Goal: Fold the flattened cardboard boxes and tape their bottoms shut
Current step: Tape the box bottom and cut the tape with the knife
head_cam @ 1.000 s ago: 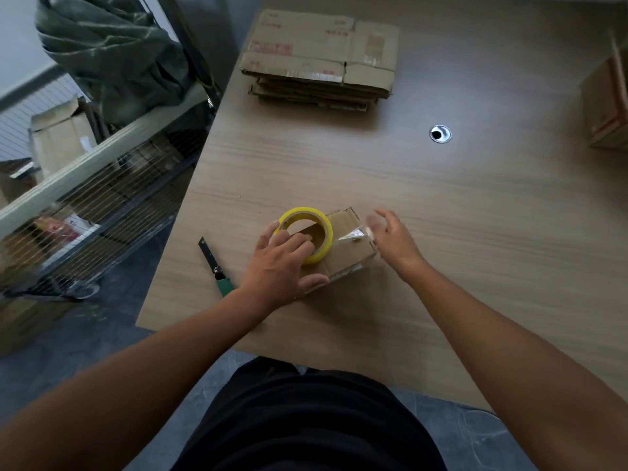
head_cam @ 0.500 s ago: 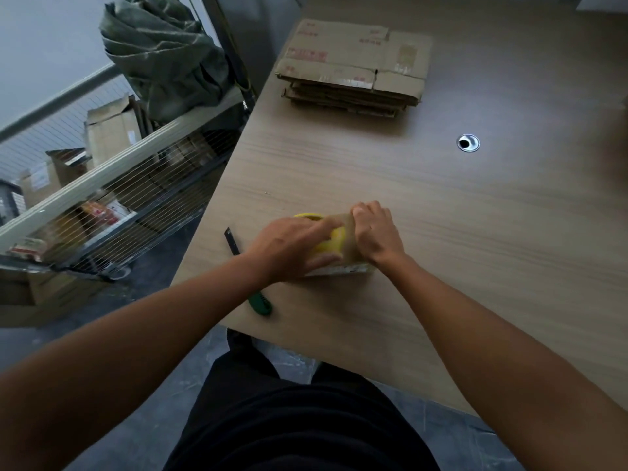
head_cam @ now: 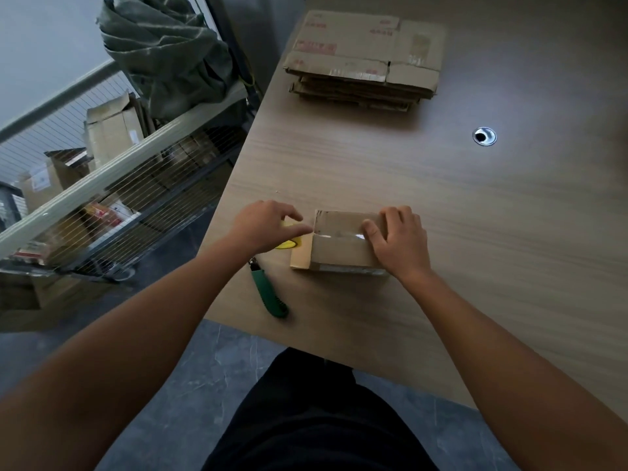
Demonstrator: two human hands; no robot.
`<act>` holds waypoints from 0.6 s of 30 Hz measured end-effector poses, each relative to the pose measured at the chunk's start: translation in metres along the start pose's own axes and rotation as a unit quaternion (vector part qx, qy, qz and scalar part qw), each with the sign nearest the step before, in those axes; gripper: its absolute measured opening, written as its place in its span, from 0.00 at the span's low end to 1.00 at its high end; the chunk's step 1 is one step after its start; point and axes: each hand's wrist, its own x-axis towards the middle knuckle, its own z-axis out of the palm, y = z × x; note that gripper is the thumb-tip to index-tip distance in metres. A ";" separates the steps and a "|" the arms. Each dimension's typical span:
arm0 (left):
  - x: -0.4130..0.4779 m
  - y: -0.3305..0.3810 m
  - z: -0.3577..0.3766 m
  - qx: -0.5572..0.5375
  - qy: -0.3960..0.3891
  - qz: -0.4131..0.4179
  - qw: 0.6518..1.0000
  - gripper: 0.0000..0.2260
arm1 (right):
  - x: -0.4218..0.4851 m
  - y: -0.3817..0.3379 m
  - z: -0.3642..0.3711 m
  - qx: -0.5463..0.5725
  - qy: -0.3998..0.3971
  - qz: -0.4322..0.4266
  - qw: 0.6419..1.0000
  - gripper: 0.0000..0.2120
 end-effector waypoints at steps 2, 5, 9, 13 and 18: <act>0.005 -0.003 0.009 -0.031 -0.002 -0.018 0.999 0.24 | 0.002 0.000 0.000 -0.015 -0.008 0.004 1.000 0.21; 0.011 -0.013 0.019 -0.061 -0.030 -0.035 0.997 0.23 | 0.007 -0.010 0.001 -0.034 -0.024 0.016 0.999 0.21; 0.016 -0.022 0.028 -0.091 -0.046 -0.038 0.994 0.21 | 0.006 -0.026 -0.002 -0.148 -0.075 0.011 0.986 0.27; 0.015 -0.028 0.033 -0.084 -0.036 -0.035 0.995 0.21 | -0.002 -0.048 0.003 -0.177 -0.049 -0.098 0.978 0.30; 0.009 -0.028 0.041 -0.046 -0.045 -0.015 0.998 0.23 | -0.001 -0.049 0.013 -0.205 -0.144 -0.058 0.966 0.34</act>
